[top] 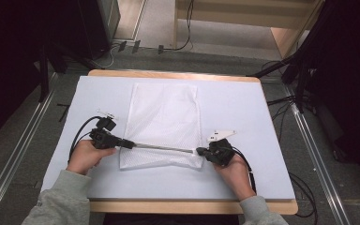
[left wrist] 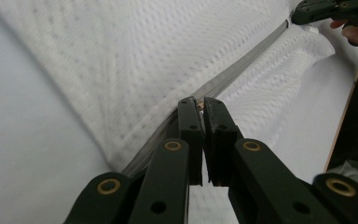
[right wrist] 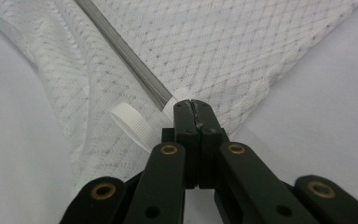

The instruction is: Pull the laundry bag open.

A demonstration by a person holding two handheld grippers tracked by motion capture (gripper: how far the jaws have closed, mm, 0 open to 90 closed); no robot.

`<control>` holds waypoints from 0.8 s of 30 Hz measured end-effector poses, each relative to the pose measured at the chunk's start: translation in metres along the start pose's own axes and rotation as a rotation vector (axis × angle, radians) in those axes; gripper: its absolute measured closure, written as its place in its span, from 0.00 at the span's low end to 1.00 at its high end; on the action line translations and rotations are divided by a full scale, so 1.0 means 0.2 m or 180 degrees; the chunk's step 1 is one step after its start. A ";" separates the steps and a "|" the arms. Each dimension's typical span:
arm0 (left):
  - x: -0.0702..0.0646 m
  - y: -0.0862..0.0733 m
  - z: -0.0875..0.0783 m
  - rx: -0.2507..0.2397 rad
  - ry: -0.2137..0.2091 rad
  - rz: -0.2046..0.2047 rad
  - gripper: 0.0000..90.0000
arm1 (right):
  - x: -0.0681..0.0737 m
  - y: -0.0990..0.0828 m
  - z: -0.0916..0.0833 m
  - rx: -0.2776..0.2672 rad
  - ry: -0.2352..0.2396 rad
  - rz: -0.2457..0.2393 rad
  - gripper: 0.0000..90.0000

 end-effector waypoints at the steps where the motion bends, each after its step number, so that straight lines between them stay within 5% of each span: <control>1: 0.01 -0.01 -0.01 -0.0014 0.0032 -0.0028 0.98 | 0.00 0.00 0.00 0.0000 0.0000 0.0000 1.00; 5: 0.03 -0.06 -0.04 -0.0021 -0.0080 -0.0064 0.98 | 0.00 0.01 0.00 0.0039 0.0004 -0.0011 1.00; 10: 0.03 -0.09 -0.07 -0.0054 0.0186 -0.0093 0.98 | 0.00 0.01 0.00 0.0083 0.0010 0.0001 1.00; 11: 0.05 -0.10 -0.09 -0.0151 0.0277 -0.0209 0.98 | 0.00 0.02 0.00 0.0084 0.0012 -0.0005 1.00; 13: 0.07 -0.11 -0.09 -0.0178 0.0183 -0.0271 0.98 | 0.00 0.02 0.00 0.0083 0.0038 0.0010 1.00; 24: 0.10 -0.15 -0.14 -0.0202 0.0258 -0.0356 0.98 | -0.01 0.02 0.00 0.0110 0.0065 0.0012 1.00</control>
Point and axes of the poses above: each handheld gripper's, and its own axes: z roughly forward along the jaws, y roughly out of its top, x roughly to its left, the point moved 1 cm from there along z, roughly forward along the jaws, and after that the axes turned 5 degrees about x, right-handed, at the moved point
